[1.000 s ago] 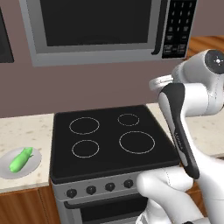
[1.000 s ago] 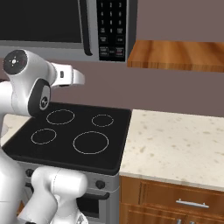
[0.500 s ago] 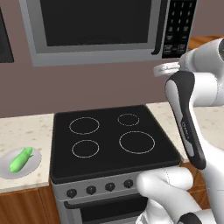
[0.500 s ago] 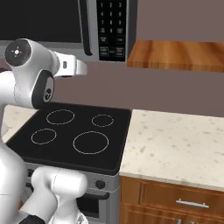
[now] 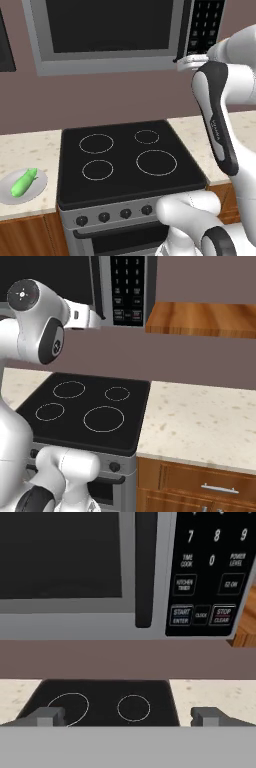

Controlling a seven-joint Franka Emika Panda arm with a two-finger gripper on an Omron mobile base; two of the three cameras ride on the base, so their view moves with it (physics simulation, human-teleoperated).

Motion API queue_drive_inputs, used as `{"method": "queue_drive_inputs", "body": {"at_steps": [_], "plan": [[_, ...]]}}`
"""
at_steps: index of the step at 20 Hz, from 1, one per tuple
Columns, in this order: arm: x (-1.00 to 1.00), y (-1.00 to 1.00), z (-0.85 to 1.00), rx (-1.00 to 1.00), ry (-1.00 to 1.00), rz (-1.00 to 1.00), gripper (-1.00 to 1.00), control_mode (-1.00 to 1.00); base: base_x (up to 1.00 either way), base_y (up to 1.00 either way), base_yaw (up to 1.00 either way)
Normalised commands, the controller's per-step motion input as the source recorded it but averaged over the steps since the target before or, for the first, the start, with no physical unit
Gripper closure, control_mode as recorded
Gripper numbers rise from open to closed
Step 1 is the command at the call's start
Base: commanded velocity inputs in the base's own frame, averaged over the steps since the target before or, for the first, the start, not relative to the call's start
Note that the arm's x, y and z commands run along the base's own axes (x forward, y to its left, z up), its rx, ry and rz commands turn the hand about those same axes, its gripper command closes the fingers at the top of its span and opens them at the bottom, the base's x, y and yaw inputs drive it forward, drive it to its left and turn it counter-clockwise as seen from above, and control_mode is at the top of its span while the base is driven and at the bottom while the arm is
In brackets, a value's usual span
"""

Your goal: Pick the corn from the counter and place it in the microwave. Then turn on the microwave.

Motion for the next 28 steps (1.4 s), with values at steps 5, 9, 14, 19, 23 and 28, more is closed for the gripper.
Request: {"method": "queue_drive_inputs", "body": {"at_steps": [5, 9, 14, 19, 23, 28], "plan": [[0.12, 0.00, 0.15, 0.00, -0.02, 0.00, -1.00, -1.00, 0.00, 0.00, 0.00], [0.13, -0.02, 0.15, 0.00, -0.02, 0.00, -1.00, -1.00, 0.00, 0.00, 0.00], [0.20, -0.04, 0.15, 0.00, -0.01, 0.00, -1.00, -1.00, 0.00, 0.00, 0.00], [0.19, 0.00, 0.13, 0.00, 0.00, 0.00, -1.00, -1.00, 0.00, 0.00, 0.00], [0.23, -0.01, 0.07, 0.00, -0.02, 0.00, -1.00, -1.00, 0.00, 0.00, 0.00], [0.19, -0.01, 0.04, 0.00, -0.08, 0.00, -1.00, -1.00, 0.00, 0.00, 0.00]]}}
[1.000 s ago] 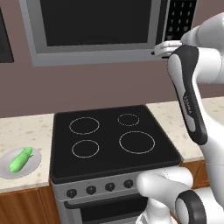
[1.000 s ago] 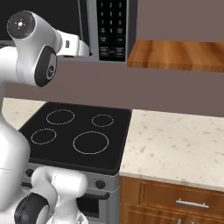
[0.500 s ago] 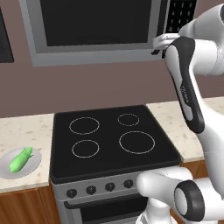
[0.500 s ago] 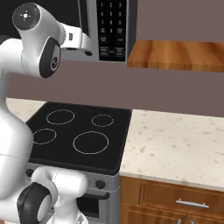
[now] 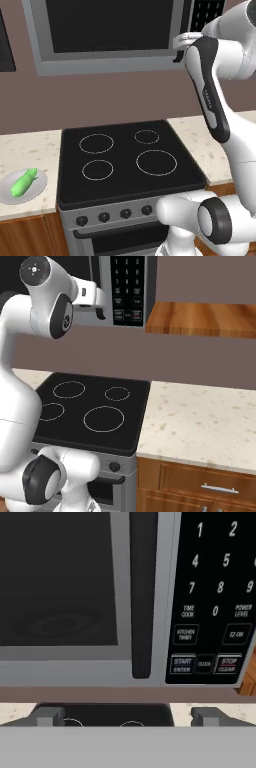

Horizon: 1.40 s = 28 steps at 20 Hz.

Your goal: Pick the corn from the counter and place it in the microwave. Then turn on the microwave.

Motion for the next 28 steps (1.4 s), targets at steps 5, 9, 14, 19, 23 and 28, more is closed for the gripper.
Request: {"method": "queue_drive_inputs", "body": {"at_steps": [5, 9, 14, 19, 23, 28], "plan": [[0.16, -0.04, 0.01, -0.01, -0.08, 0.00, -1.00, -1.00, 0.00, 0.00, 0.00], [0.16, -0.03, 0.00, 0.00, -0.06, 0.00, -1.00, -1.00, 0.00, 0.00, 0.00], [0.20, -0.02, 0.00, 0.00, -0.02, 0.00, -1.00, -1.00, 0.00, 0.00, 0.00], [0.20, -0.01, 0.00, 0.00, 0.00, 0.00, -1.00, -1.00, 0.00, 0.00, 0.00], [0.21, -0.03, 0.00, 0.00, 0.00, 0.00, -1.00, -1.00, 0.00, 0.00, 0.00], [0.24, -0.05, 0.00, 0.00, 0.00, 0.00, -1.00, -1.00, 0.00, 0.00, 0.00]]}}
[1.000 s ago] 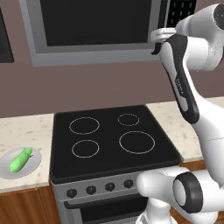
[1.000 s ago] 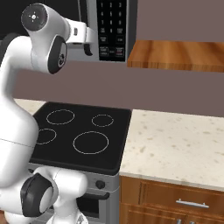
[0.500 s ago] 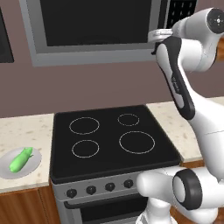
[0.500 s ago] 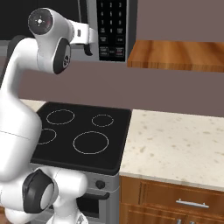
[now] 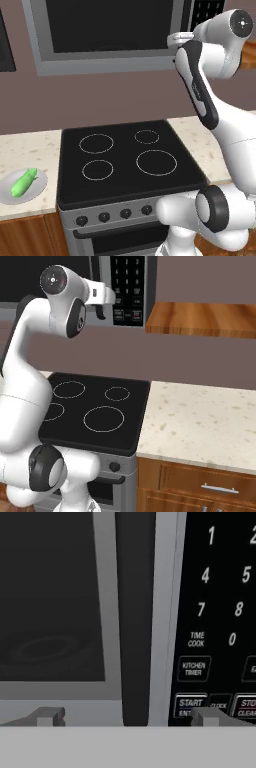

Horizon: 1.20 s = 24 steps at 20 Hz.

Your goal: Pick the corn from the counter and place it in the microwave. Then turn on the microwave.

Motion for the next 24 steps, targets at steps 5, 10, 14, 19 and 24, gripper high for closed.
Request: {"method": "queue_drive_inputs", "body": {"at_steps": [5, 10, 14, 19, 24], "plan": [[0.24, -0.04, 0.00, 0.00, 0.00, 0.00, -1.00, -1.00, 0.00, 0.00, 0.00], [0.25, 0.00, -0.03, 0.00, 0.00, 0.00, -1.00, -1.00, 0.00, 0.00, 0.00], [0.24, 0.00, -0.04, 0.00, 0.00, 0.00, -1.00, -1.00, 0.00, 0.00, 0.00], [0.25, -0.02, -0.05, 0.00, 0.00, 0.00, -1.00, -1.00, 0.00, 0.00, 0.00], [0.24, -0.03, -0.05, 0.00, 0.00, 0.00, -1.00, -1.00, 0.00, 0.00, 0.00]]}}
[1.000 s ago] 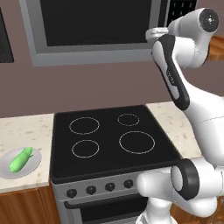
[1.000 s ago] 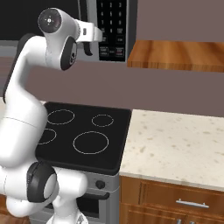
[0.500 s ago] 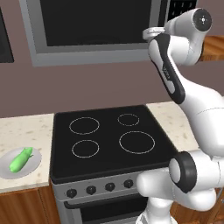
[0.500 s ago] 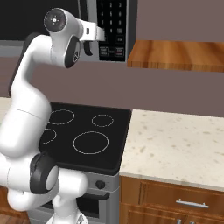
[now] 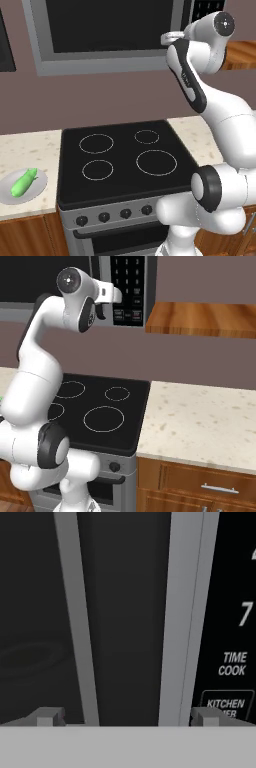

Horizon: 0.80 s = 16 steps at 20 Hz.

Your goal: Pick the corn from the counter and place it in the microwave. Then turn on the microwave.

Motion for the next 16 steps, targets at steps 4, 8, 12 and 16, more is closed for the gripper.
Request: {"method": "queue_drive_inputs", "body": {"at_steps": [4, 8, 12, 16], "plan": [[0.23, -0.03, -0.05, 0.00, 0.00, 0.00, -1.00, -1.00, 0.00, 0.00, 0.00], [0.24, -0.02, -0.07, 0.00, 0.00, 0.00, -1.00, -1.00, 0.00, 0.00, 0.00], [0.19, -0.01, -0.07, 0.00, 0.00, 0.00, -1.00, -1.00, 0.00, 0.00, 0.00], [0.07, 0.00, -0.02, 0.00, 0.01, 0.00, 1.00, -1.00, 0.00, 0.00, 0.00]]}}
